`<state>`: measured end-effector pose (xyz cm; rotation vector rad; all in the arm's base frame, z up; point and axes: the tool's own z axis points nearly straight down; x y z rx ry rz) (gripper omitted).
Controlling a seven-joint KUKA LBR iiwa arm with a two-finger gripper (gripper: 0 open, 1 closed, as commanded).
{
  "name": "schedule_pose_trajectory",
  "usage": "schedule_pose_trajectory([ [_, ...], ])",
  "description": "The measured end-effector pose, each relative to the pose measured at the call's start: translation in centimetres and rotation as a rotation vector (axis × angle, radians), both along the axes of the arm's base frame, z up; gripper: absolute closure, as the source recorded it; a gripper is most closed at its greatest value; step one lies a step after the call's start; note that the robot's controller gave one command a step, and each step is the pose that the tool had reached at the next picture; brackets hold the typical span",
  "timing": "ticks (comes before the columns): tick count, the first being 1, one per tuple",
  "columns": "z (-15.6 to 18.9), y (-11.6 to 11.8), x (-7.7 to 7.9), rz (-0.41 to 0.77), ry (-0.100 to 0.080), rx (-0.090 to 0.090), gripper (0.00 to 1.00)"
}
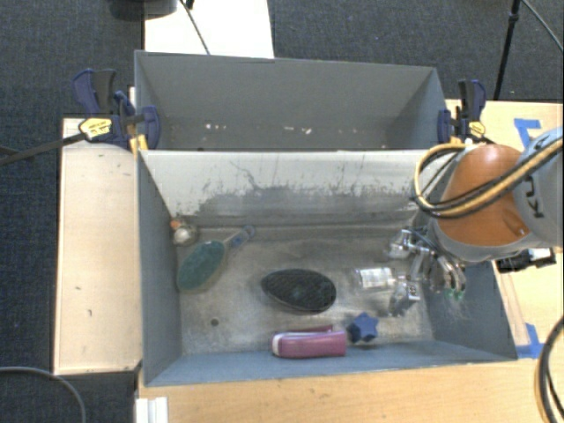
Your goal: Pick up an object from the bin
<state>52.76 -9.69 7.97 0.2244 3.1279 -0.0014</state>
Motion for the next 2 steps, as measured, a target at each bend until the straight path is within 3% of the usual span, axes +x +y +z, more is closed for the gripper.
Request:
schedule_pose_trajectory([
  [1, -0.1, 0.3, 0.0, 0.006, 0.001, 0.0, 1.0],
  [2, 13.4, -1.1, -1.7, 0.071, -0.004, -0.002, 1.0],
])
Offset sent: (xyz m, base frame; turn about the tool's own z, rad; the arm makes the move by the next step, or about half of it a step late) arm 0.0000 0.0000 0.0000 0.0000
